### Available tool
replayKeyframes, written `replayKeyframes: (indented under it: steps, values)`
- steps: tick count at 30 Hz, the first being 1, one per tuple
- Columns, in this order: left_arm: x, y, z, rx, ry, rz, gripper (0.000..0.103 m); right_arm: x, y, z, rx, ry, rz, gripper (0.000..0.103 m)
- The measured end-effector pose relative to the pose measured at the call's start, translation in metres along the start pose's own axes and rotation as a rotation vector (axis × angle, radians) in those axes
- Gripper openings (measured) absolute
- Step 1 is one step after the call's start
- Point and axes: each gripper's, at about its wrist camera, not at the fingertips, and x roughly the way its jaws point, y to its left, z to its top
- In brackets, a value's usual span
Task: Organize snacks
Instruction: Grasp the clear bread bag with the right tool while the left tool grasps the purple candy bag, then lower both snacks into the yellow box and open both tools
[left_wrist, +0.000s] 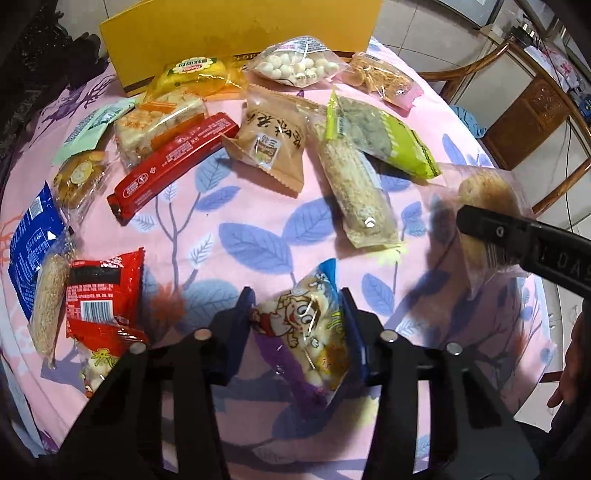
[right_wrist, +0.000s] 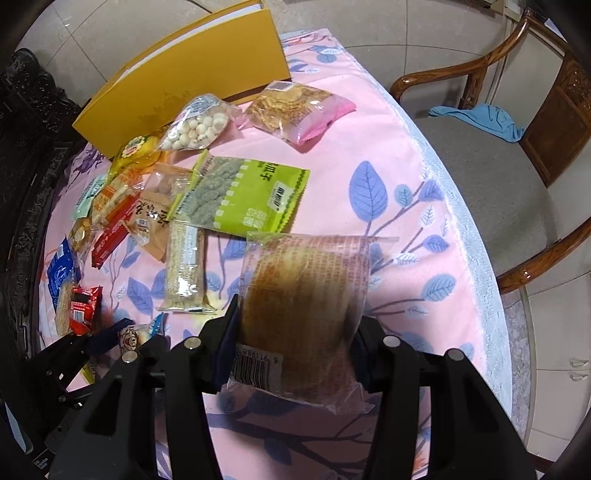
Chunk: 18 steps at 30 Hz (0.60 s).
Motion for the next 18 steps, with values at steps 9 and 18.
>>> replayKeyframes:
  steps: [9, 18]
  values:
    - [-0.032, 0.01, 0.002, -0.05, -0.057, -0.016, 0.043, -0.011, 0.024, -0.003, -0.066, -0.017, 0.039, 0.052]
    - [-0.077, 0.042, 0.034, -0.173, -0.179, -0.011, 0.043, -0.041, 0.058, 0.019, -0.148, -0.097, 0.091, 0.052]
